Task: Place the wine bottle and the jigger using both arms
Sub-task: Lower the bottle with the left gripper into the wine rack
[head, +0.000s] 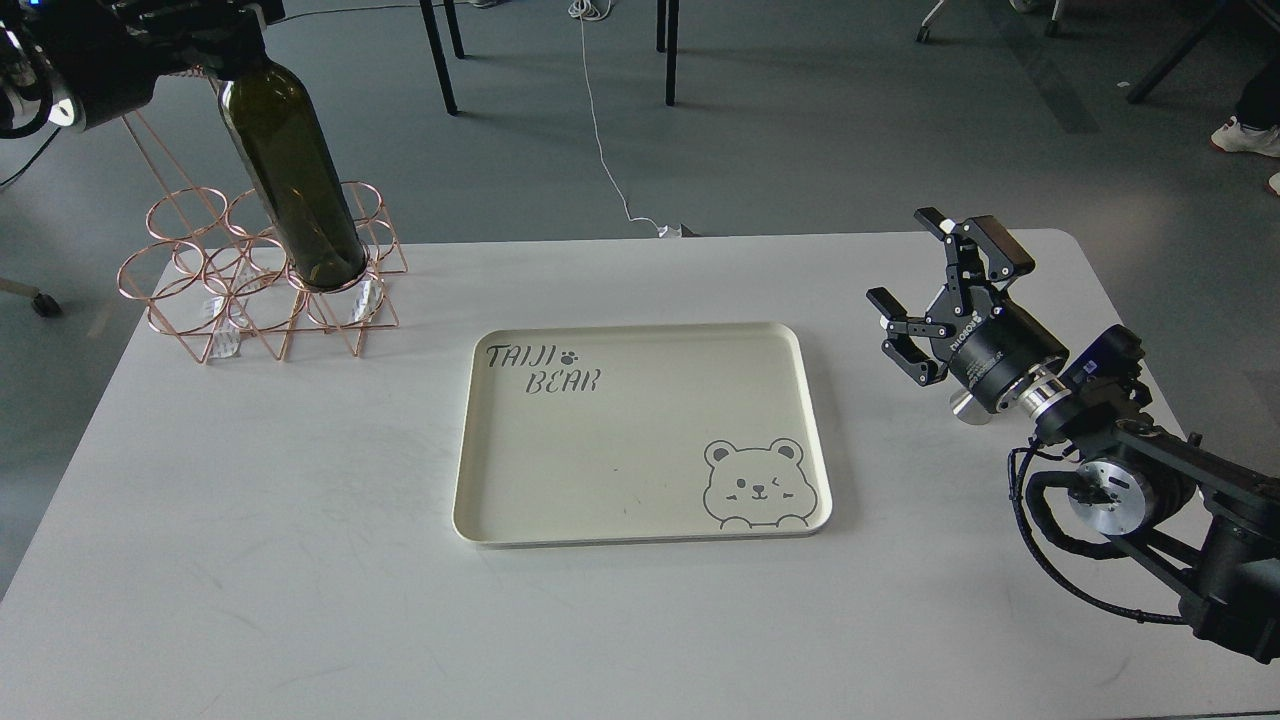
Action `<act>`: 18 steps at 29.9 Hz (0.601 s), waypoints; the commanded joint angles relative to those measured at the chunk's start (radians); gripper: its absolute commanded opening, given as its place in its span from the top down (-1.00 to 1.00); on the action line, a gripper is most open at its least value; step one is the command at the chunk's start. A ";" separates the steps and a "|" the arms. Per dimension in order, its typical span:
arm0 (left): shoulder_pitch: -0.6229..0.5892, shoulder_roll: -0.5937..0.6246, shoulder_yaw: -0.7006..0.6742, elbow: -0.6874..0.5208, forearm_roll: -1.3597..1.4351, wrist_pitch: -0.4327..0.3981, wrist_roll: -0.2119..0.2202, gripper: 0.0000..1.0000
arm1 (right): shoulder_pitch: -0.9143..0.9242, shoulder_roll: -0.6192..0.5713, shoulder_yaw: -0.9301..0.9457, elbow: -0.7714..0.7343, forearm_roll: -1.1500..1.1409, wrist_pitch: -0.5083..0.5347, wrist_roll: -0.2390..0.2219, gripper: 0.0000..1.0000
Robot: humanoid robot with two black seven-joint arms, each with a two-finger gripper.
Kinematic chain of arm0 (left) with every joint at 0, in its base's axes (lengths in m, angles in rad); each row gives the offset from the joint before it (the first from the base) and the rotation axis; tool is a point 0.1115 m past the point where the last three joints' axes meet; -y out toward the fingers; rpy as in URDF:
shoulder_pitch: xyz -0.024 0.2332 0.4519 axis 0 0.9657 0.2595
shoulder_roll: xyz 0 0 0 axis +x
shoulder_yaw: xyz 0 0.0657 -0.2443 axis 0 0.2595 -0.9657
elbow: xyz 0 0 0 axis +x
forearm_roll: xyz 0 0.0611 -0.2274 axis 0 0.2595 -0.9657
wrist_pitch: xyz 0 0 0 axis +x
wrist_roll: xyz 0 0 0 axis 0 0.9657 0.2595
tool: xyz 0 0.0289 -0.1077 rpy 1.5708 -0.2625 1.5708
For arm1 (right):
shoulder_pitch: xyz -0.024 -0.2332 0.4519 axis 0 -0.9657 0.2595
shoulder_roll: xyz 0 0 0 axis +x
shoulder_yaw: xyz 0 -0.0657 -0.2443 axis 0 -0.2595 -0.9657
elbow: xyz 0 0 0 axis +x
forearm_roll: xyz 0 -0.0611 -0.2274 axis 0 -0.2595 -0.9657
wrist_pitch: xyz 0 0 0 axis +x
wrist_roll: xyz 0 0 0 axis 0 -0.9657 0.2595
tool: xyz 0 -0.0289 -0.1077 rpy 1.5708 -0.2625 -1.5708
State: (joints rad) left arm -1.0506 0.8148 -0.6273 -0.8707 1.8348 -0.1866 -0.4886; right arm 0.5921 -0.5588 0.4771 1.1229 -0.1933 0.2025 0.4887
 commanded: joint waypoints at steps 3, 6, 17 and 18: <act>0.015 0.000 -0.002 0.015 -0.002 0.002 0.000 0.72 | 0.000 0.007 0.000 -0.002 -0.002 0.000 0.000 -0.98; 0.024 -0.002 -0.002 0.016 -0.002 0.003 0.000 0.70 | -0.001 0.008 0.000 -0.002 -0.002 0.000 0.000 -0.98; 0.038 -0.057 -0.002 0.068 -0.003 0.004 0.000 0.63 | -0.005 0.010 0.000 -0.002 -0.002 0.000 0.000 -0.98; 0.038 -0.060 -0.002 0.074 -0.003 0.004 0.000 0.62 | -0.005 0.008 0.000 -0.002 -0.002 0.000 0.000 -0.98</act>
State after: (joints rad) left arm -1.0134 0.7668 -0.6290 -0.8122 1.8321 -0.1820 -0.4886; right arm 0.5875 -0.5492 0.4771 1.1213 -0.1949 0.2025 0.4887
